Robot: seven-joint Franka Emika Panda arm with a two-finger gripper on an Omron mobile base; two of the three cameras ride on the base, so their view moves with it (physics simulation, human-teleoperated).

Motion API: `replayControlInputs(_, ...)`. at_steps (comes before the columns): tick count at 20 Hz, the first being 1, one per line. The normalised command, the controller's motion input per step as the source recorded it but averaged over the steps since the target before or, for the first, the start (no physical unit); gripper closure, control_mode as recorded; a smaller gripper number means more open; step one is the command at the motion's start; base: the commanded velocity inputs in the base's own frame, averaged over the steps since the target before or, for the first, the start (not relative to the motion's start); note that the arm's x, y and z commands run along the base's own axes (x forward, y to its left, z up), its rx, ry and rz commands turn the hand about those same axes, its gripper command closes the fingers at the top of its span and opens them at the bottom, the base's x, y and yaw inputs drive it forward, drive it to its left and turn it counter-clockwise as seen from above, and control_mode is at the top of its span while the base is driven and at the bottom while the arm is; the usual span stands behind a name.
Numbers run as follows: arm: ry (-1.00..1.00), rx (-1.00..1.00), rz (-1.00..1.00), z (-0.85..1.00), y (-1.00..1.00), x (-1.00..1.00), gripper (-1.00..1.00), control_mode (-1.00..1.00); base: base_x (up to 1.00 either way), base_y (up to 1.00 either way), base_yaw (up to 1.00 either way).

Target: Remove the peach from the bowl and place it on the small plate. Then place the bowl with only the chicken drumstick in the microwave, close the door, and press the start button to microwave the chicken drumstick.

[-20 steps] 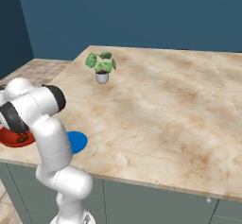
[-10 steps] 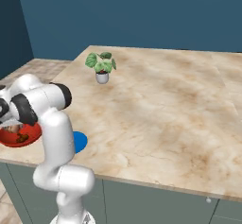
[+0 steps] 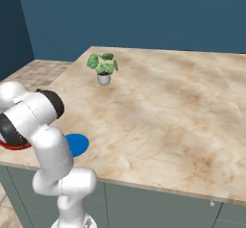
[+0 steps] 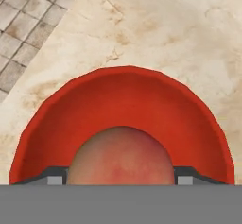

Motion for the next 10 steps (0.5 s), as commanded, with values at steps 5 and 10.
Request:
replayControlInputs(5, -0.14, 0.01, -0.01, 0.59, -1.00, -0.14, 1.00, -1.00, 0.00, 0.00, 0.00)
replayControlInputs(10, -0.01, 0.07, -0.04, 0.23, -1.00, -0.03, 1.00, -1.00, 0.00, 0.00, 0.00)
